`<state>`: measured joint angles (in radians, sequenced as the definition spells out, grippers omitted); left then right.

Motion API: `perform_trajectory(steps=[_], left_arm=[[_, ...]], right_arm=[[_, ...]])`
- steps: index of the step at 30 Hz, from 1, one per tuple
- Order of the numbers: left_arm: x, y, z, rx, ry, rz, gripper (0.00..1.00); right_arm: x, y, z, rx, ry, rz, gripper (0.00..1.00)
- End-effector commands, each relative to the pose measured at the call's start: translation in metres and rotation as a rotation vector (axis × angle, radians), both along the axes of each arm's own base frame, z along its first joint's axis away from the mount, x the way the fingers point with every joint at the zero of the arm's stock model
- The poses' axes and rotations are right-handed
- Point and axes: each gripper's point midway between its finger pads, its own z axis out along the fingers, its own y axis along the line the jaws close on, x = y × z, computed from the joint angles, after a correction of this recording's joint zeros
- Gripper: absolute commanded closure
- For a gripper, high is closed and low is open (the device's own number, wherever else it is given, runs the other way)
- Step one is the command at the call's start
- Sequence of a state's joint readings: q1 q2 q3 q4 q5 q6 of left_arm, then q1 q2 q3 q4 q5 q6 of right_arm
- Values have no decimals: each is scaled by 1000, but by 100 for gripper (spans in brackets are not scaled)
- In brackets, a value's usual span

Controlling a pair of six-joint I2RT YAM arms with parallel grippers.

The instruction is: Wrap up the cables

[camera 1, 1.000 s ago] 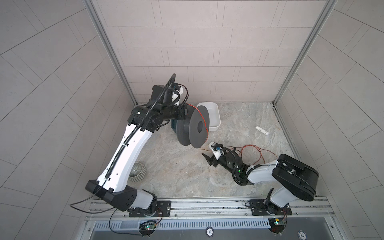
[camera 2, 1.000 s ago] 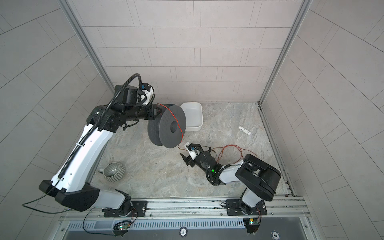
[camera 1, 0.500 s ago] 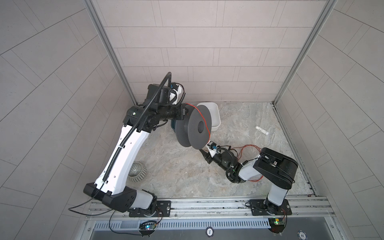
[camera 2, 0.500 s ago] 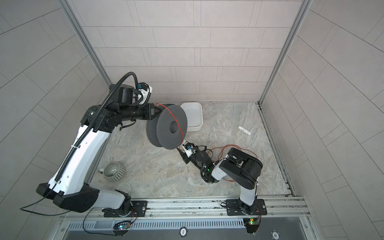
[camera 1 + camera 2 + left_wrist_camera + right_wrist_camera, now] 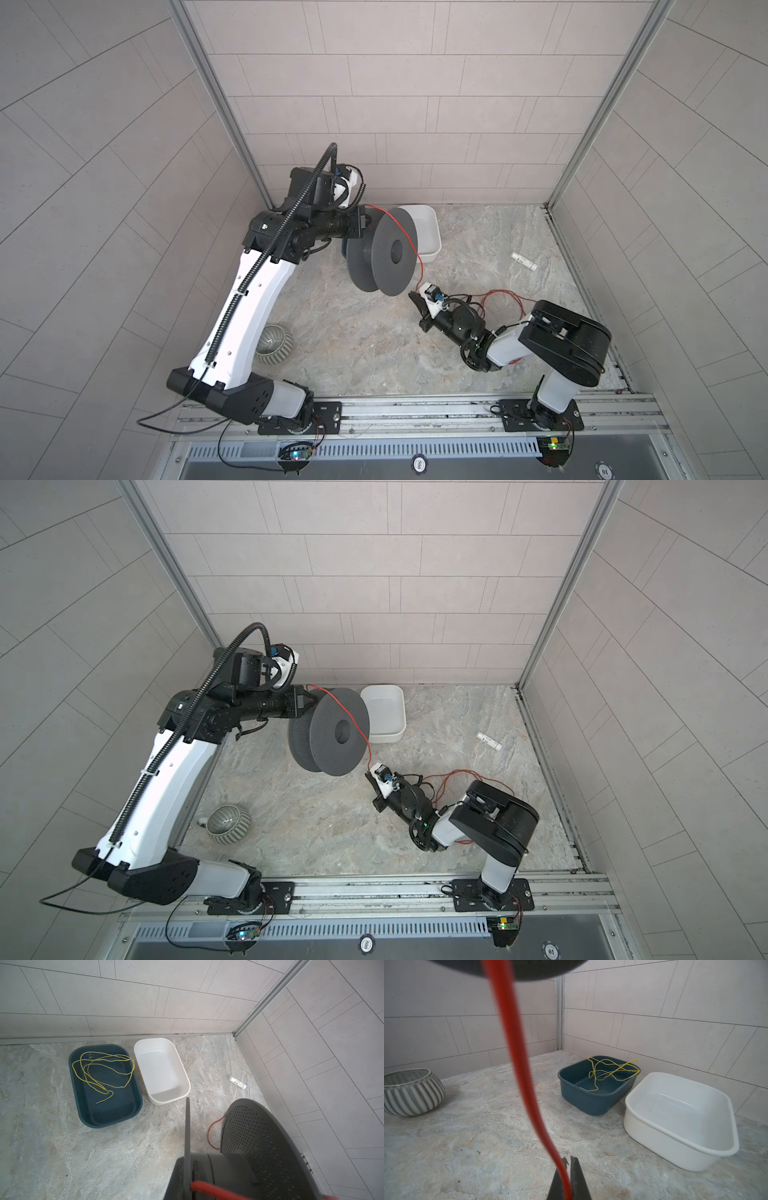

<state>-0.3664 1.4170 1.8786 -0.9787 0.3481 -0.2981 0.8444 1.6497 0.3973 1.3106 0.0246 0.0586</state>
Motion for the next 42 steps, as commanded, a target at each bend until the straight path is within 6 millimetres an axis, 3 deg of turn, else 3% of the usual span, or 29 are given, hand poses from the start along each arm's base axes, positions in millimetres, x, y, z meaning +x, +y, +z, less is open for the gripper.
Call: perform_trajectory(steps=[1,6,12,21,26,32,36,42], left_arm=[[-2,2,18,-20,-81,-7,100],[-7,3,20,-14,-101,-16,100],[-14,-2,25,-44,-115,-56,100],[-21,1,43,-77,-185,-50,100],[-29,0,53,-90,-207,-73,100],[-39,-6,54,-93,-179,-136,100],[-40,-5,59,-103,-196,-130,100],[-14,9,65,-180,-239,55,100]], right_arm=[[4,-15,19,24,15,-44,100],[19,-48,45,69,70,-143,100],[39,-86,58,129,163,-237,100],[64,-130,28,232,357,-342,100],[82,-131,2,234,493,-353,100],[102,-126,-10,351,579,-289,100],[105,-122,-17,363,598,-275,100],[91,-116,-28,286,602,-272,100]])
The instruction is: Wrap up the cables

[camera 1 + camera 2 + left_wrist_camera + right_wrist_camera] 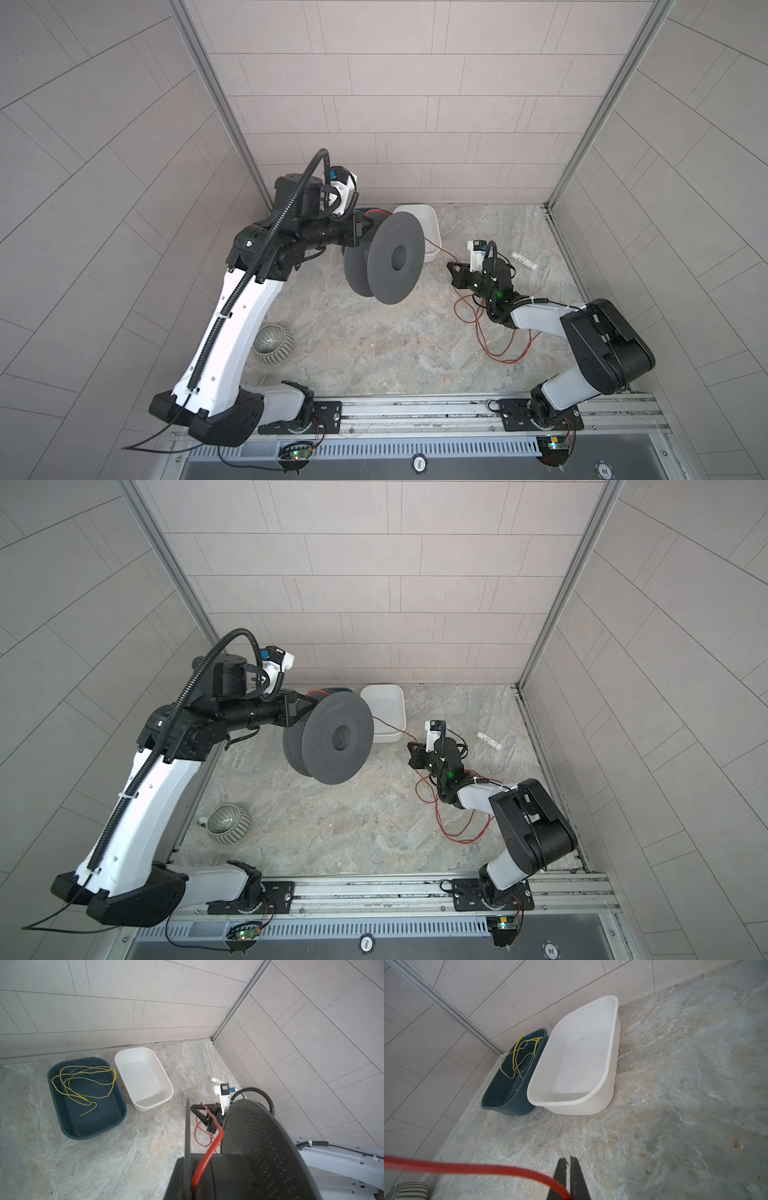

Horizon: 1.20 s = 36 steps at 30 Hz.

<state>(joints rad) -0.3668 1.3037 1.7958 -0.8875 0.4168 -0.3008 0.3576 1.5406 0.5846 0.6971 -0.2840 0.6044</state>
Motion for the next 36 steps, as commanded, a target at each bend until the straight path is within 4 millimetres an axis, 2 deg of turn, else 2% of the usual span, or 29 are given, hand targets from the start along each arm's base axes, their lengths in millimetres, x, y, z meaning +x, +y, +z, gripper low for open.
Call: perform_trajectory(steps=[1,5,9,14,21,26,27,29,36], left_arm=[[16,14,40,-134,-141,147,100],[32,29,41,-203,-186,285,100],[47,42,33,-259,-216,397,100],[60,44,20,-352,-232,455,100],[77,56,-11,-330,-264,569,100],[83,63,-31,-301,-307,644,100],[84,64,-34,-293,-314,656,100],[86,64,-39,-265,-328,677,100],[89,44,-54,-109,-377,689,100]], right_arm=[[-10,5,-3,-45,7,14,100],[-23,14,-6,-94,0,44,100],[-37,28,-7,-182,-13,82,100],[-52,46,-11,-248,-19,141,100],[-74,58,-12,-346,-6,206,100],[-92,67,-2,-433,-36,247,100],[-92,74,10,-434,-62,255,100],[-99,84,17,-454,-83,285,100],[-119,108,44,-514,-127,345,100]])
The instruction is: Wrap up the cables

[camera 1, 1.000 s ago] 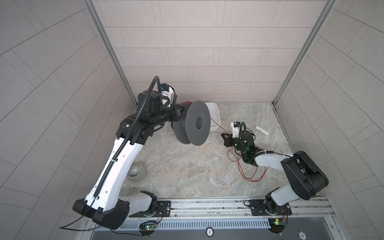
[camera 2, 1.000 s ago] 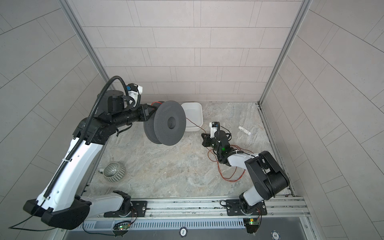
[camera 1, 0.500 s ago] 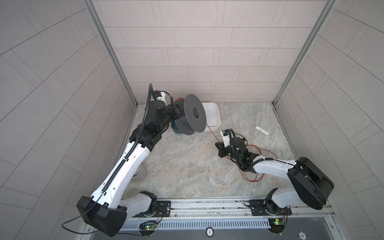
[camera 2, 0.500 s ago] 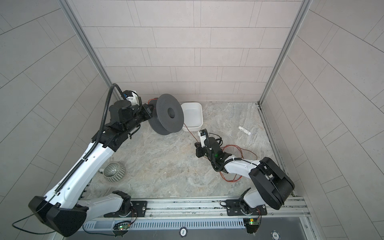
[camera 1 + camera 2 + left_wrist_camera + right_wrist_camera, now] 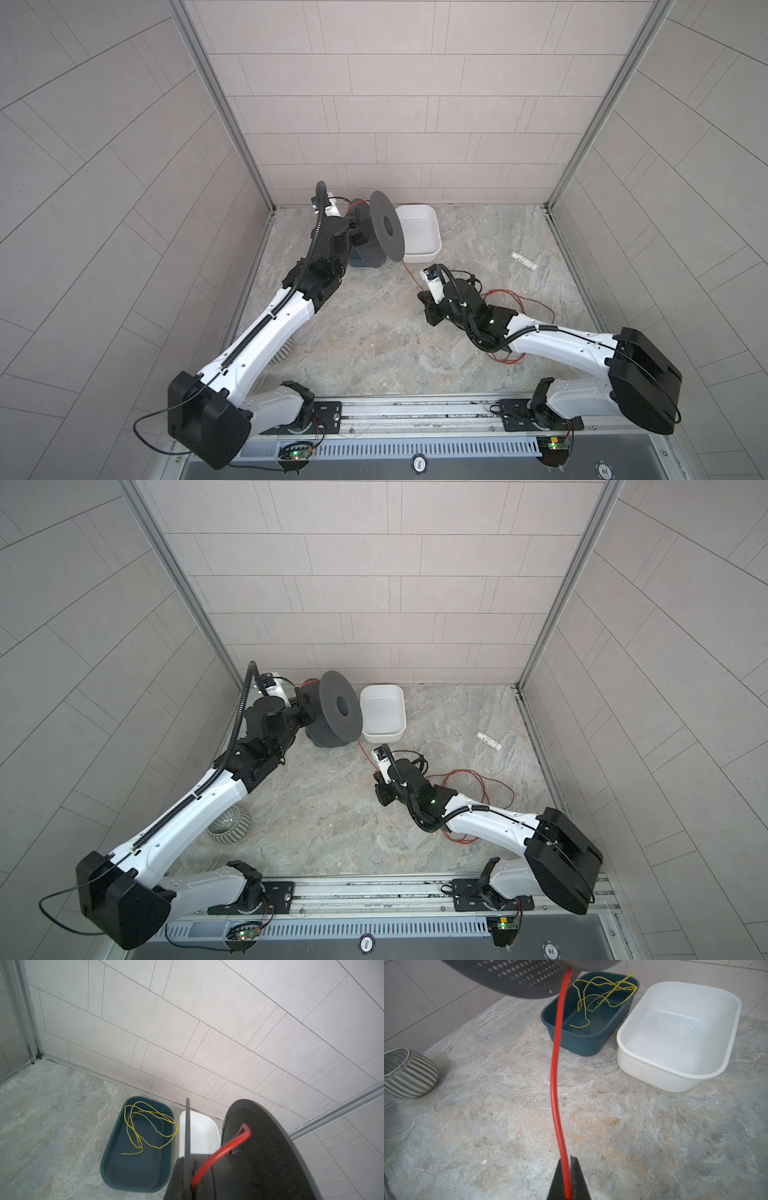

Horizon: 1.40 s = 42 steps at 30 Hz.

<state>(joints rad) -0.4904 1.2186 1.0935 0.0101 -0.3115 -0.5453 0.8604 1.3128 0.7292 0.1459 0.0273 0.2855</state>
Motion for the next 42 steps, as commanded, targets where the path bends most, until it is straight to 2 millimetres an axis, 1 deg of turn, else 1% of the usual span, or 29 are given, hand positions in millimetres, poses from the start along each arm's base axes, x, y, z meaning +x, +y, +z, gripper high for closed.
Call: perform_trajectory(steps=[1,5,8,11,17,21,24,28,30,34,37,42], left_arm=[[1,-2,27,36,-112,48,100],[-2,-12,22,90,-103,49,100],[-6,-22,19,162,-99,45,100],[-9,-28,14,224,-74,40,100],[-18,-44,0,313,-19,-17,100],[-23,-48,-5,364,5,-36,100],[-29,-55,-6,399,7,-76,100],[-35,-66,-13,459,33,-130,100],[-37,-68,-14,471,37,-144,100],[-41,-68,-16,477,38,-160,100],[-44,-67,-15,483,45,-168,100],[-55,-73,-16,497,52,-214,100]], right_arm=[[-8,1,16,-64,-45,17,100],[-16,15,33,-57,-77,73,100],[-15,17,49,-70,-107,65,100],[-8,8,65,-99,-151,2,100],[5,-10,96,-100,-251,-117,100],[12,-16,115,-107,-304,-167,100],[19,-22,127,-110,-345,-219,100],[23,-26,145,-80,-396,-263,100],[25,-28,153,-75,-415,-280,100],[29,-35,161,-90,-445,-326,100],[32,-41,162,-83,-463,-350,100],[33,-47,165,-39,-480,-338,98]])
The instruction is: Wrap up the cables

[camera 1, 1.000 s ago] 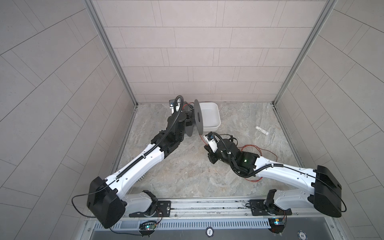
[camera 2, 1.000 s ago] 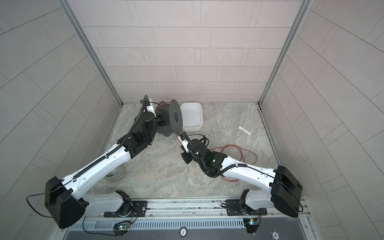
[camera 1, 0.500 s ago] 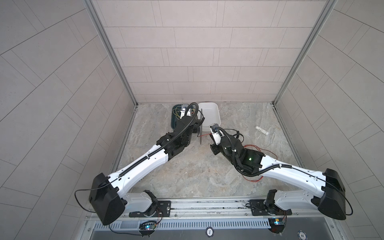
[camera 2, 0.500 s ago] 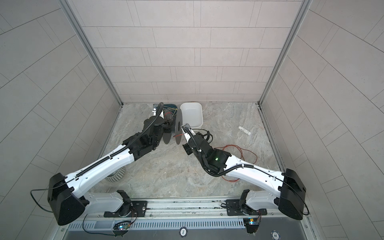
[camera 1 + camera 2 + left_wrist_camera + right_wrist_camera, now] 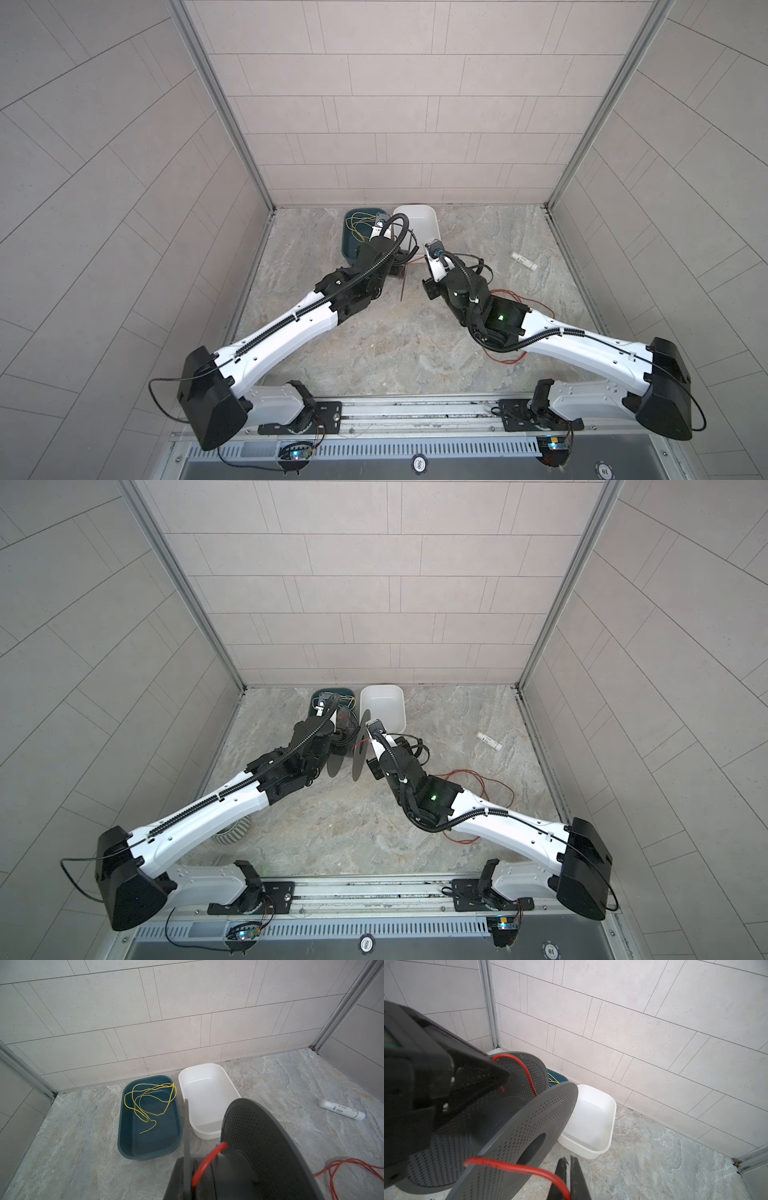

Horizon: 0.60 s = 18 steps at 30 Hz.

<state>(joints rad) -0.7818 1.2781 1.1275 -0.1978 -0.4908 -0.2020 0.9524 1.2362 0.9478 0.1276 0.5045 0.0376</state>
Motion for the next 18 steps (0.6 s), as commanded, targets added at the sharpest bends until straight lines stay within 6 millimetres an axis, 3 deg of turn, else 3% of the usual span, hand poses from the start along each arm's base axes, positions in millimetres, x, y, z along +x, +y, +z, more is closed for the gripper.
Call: perform_trajectory(steps=[1,8,18], left_arm=[[-11,2,26,-15,-43,-23,100],[-26,-7,13,14,-15,-108,100],[-38,-11,17,33,1,-177,100]], right_arm=[[5,-21,29,71,-72,-53,98],[20,-34,32,92,-45,-63,97],[48,-49,22,132,11,-63,91]])
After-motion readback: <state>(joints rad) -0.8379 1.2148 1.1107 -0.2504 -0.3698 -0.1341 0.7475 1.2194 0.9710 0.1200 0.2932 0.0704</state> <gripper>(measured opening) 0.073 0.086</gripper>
